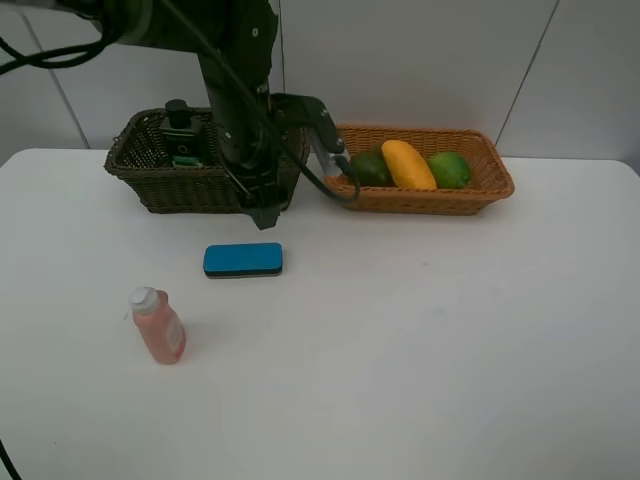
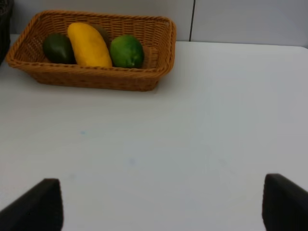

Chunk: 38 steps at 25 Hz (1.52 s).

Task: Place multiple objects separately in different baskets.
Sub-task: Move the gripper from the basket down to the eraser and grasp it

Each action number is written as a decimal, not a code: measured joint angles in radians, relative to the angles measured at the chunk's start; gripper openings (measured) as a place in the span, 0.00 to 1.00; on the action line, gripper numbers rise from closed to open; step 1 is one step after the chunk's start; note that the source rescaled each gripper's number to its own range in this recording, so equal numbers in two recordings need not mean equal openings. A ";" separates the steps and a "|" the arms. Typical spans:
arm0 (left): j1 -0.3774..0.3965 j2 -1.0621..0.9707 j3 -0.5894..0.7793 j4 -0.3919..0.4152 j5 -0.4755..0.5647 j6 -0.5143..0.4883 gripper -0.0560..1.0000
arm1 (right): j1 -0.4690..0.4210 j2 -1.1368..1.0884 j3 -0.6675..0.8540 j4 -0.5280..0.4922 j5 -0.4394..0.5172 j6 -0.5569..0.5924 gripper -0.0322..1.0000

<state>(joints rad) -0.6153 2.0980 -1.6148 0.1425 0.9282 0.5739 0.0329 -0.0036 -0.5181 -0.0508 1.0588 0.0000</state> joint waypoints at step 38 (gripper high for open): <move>0.026 0.218 0.000 -0.095 -0.089 0.231 0.93 | 0.000 0.000 0.000 0.000 -0.001 0.000 0.99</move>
<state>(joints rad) -0.5897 2.3155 -1.6148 0.0471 0.8392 0.8052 0.0329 -0.0036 -0.5181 -0.0508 1.0580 0.0000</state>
